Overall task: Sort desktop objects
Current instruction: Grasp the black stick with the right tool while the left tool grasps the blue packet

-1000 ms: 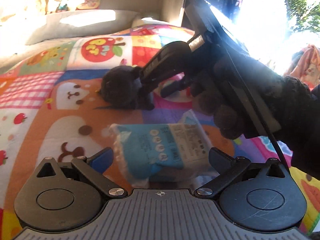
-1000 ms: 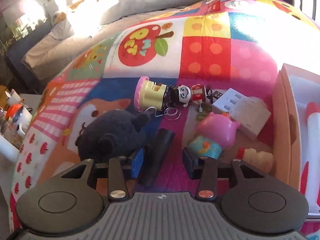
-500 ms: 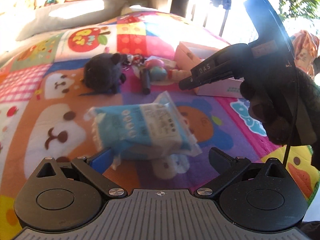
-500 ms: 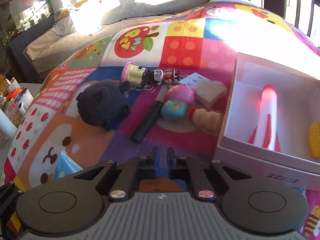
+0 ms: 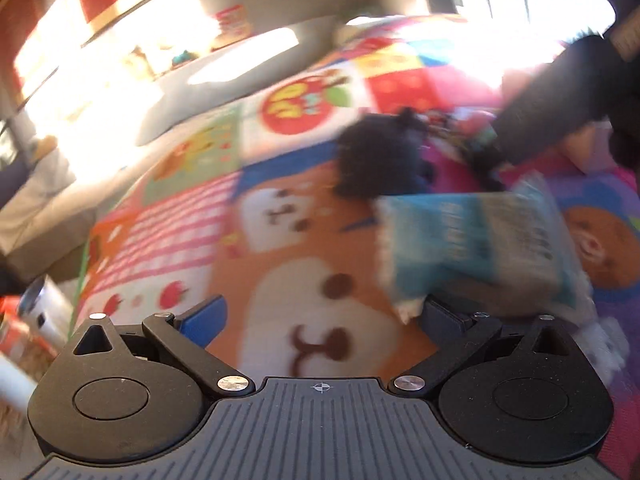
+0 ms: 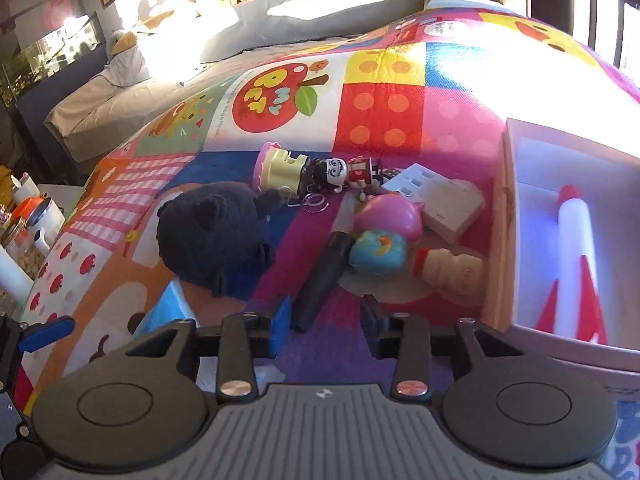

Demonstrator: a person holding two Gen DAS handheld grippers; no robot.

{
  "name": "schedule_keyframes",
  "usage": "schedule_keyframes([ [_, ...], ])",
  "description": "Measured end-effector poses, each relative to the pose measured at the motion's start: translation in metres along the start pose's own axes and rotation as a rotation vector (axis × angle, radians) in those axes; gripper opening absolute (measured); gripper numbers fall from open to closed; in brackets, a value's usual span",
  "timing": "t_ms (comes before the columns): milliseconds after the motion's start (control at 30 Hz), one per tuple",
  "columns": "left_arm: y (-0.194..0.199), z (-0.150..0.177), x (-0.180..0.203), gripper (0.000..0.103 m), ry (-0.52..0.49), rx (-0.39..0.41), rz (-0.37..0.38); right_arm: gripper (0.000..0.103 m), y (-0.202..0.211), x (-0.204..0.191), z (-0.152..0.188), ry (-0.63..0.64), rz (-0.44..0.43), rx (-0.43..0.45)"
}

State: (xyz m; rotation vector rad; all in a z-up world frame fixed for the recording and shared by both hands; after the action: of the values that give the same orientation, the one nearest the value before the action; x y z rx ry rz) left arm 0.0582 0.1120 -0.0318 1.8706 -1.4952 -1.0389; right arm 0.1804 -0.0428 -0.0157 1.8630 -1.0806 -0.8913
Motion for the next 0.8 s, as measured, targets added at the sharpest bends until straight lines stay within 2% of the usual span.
schedule_keyframes([
  [100,0.004,0.001,-0.014,0.103,0.091,-0.005,0.083,0.038,-0.021,-0.008,-0.011,-0.02,-0.005,-0.025],
  [167,0.011,0.005,-0.018,0.103,0.125,-0.001,0.128,0.037,-0.03,-0.011,-0.012,0.005,0.036,-0.025],
  [233,0.018,0.008,-0.019,0.103,0.155,0.001,0.177,0.022,-0.028,-0.014,-0.008,0.063,0.083,-0.022],
  [300,0.027,0.008,-0.016,0.103,0.178,0.005,0.256,0.018,-0.02,-0.01,0.002,0.088,0.089,-0.031],
  [433,0.043,0.006,0.016,0.103,0.12,0.0,0.417,0.018,0.003,0.007,0.034,0.112,0.078,-0.053],
  [500,0.046,0.006,0.038,0.103,0.076,-0.009,0.46,0.018,0.018,0.019,0.057,0.115,0.068,-0.07],
  [633,0.039,0.003,0.076,0.103,0.028,-0.039,0.485,0.018,0.047,0.046,0.099,0.105,0.065,-0.088],
  [767,0.019,-0.009,0.087,0.103,0.049,-0.065,0.407,0.019,0.066,0.071,0.13,0.114,0.139,-0.061],
  [800,0.012,-0.014,0.085,0.103,0.069,-0.074,0.382,0.025,0.071,0.076,0.134,0.111,0.166,-0.044],
])
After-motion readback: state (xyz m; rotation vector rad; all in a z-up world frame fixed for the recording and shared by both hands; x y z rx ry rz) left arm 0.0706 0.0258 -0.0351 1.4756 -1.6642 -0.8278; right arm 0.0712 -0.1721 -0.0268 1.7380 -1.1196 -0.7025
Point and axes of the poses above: each gripper's, at about its wrist camera, not at the fingertips, and y roughly against the way its jaws point, x to its right, z to its underside, the point moved 8 cm from there along -y, roughly the way its jaws point, and after that the axes turned 15 degrees about -x, right-handed, at the moved point
